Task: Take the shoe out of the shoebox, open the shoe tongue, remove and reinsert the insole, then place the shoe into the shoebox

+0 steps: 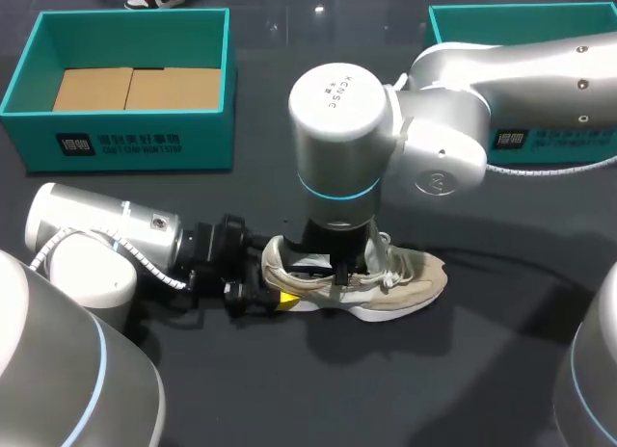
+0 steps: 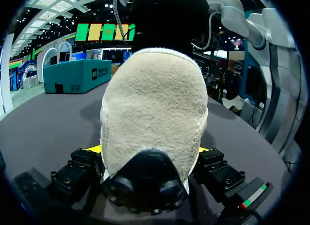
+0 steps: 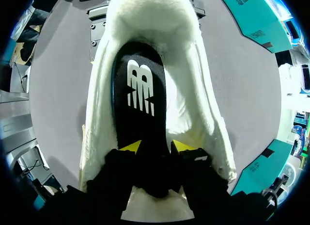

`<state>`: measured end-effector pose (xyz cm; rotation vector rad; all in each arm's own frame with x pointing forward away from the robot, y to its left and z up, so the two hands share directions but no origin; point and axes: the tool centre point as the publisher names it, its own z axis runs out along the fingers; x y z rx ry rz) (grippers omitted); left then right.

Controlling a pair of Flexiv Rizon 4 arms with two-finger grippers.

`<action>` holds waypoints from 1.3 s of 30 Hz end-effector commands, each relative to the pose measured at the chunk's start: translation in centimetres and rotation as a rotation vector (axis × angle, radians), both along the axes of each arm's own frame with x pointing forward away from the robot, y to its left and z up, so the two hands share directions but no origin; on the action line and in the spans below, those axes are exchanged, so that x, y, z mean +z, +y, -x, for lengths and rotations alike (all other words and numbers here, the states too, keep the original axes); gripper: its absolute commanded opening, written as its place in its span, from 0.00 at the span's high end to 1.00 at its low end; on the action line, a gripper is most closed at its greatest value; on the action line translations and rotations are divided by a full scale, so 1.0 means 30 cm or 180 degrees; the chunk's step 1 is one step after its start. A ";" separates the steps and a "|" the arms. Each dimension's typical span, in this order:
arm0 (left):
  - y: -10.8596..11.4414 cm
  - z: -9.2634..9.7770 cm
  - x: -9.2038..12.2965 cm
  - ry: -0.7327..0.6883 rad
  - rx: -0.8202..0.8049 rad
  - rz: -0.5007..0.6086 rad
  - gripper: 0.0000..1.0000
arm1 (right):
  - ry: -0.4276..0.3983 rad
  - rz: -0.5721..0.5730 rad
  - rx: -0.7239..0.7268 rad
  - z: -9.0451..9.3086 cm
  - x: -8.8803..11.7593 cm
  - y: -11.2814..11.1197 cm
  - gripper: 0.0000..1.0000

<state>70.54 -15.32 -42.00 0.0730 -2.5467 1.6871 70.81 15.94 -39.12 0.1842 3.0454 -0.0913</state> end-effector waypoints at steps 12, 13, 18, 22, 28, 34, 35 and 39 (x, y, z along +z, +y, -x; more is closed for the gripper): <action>0.000 -0.005 -0.006 0.0000 -0.0002 -0.0012 1.00 | 0.0430 -0.0062 0.0024 0.019 -0.126 0.006 0.62; 0.000 -0.005 -0.006 0.0000 -0.0002 -0.0012 1.00 | 0.0470 -0.0081 0.0033 0.025 -0.137 0.007 0.62; 0.000 -0.005 -0.006 0.0000 -0.0002 -0.0012 1.00 | 0.0617 -0.0155 0.0033 0.056 -0.169 0.010 0.68; 0.000 -0.005 -0.006 0.0000 -0.0002 -0.0012 1.00 | 0.0692 -0.0186 0.0010 0.085 -0.173 0.006 1.00; 0.000 -0.005 -0.006 0.0000 -0.0002 -0.0012 1.00 | 0.0798 -0.0177 0.0041 0.122 -0.167 0.008 1.00; 0.000 -0.005 -0.006 0.0000 -0.0002 -0.0012 1.00 | 0.0582 -0.0440 0.0178 0.141 -0.094 -0.025 1.00; 0.000 -0.005 -0.006 0.0000 -0.0002 -0.0012 1.00 | 0.0503 -0.0535 0.0231 0.143 -0.077 -0.033 1.00; 0.000 -0.005 -0.006 0.0000 -0.0002 -0.0012 1.00 | 0.0233 -0.0768 0.0397 0.146 -0.017 -0.050 1.00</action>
